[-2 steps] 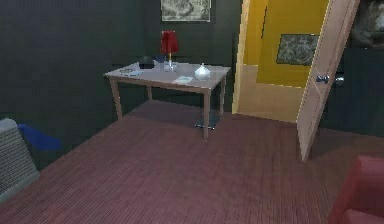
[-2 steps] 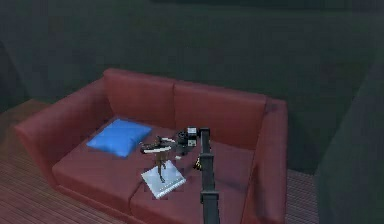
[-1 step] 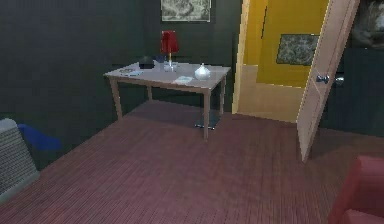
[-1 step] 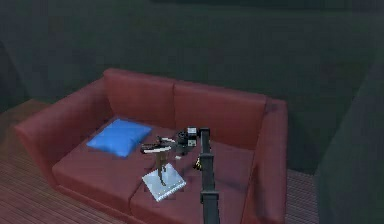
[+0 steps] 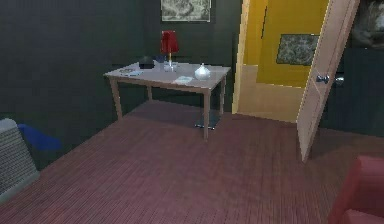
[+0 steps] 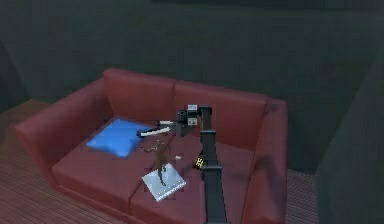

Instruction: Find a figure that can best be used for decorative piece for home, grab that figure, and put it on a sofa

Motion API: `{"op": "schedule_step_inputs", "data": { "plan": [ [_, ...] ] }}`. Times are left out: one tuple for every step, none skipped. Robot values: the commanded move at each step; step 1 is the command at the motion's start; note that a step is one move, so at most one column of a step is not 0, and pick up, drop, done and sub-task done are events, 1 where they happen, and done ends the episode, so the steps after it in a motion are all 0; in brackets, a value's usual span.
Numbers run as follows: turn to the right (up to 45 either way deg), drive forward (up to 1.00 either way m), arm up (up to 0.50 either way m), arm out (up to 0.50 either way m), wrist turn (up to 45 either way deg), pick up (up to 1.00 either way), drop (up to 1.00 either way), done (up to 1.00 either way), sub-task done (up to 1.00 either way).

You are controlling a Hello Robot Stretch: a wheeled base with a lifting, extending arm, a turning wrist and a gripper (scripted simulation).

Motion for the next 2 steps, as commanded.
{"op": "schedule_step_inputs", "data": {
  "plan": [
    [0.0,0.0,0.0,-0.08,0.0,0.0,0.0,0.0,0.0],
    [0.0,0.0,0.0,0.0,0.0,0.0,0.0,1.0,0.0]
  ]
}}
